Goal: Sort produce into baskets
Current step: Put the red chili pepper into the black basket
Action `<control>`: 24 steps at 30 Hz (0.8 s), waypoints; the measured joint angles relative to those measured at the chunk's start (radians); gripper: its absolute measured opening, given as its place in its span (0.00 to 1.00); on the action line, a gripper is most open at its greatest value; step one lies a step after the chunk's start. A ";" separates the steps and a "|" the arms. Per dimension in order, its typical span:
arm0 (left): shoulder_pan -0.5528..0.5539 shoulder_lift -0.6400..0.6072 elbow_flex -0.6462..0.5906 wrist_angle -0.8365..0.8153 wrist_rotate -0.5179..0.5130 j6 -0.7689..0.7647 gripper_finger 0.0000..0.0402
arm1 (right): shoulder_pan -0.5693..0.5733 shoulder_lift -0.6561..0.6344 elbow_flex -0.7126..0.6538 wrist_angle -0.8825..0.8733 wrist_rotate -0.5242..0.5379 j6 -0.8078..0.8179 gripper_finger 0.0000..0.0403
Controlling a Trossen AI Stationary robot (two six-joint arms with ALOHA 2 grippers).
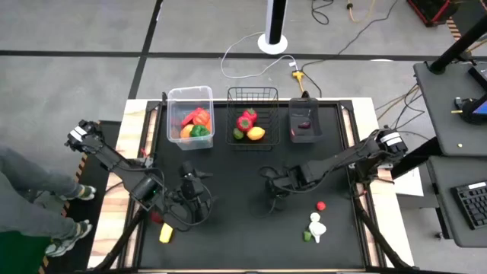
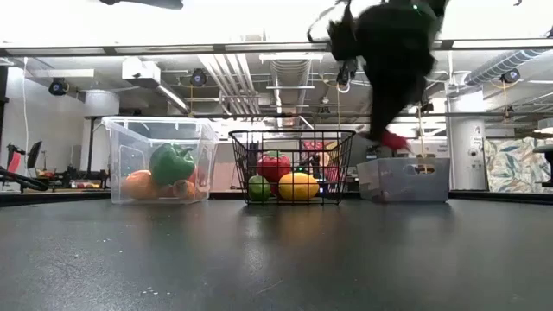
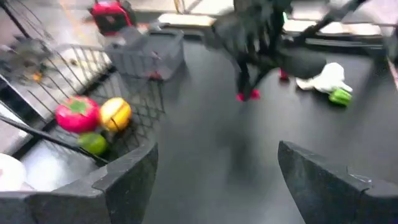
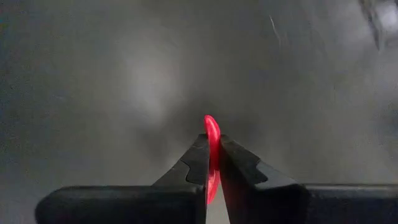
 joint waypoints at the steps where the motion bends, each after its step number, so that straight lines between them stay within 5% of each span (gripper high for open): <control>1: 0.000 0.000 0.000 -0.010 0.022 -0.018 0.78 | -0.004 -0.003 0.023 0.002 0.001 -0.029 0.05; 13: -0.004 0.005 0.000 -0.132 0.306 -0.300 0.78 | -0.133 -0.144 0.163 -0.025 0.071 -0.336 0.05; 24: -0.015 0.005 0.000 -0.198 0.407 -0.417 0.78 | -0.568 -0.235 0.128 -0.134 0.173 -0.388 0.05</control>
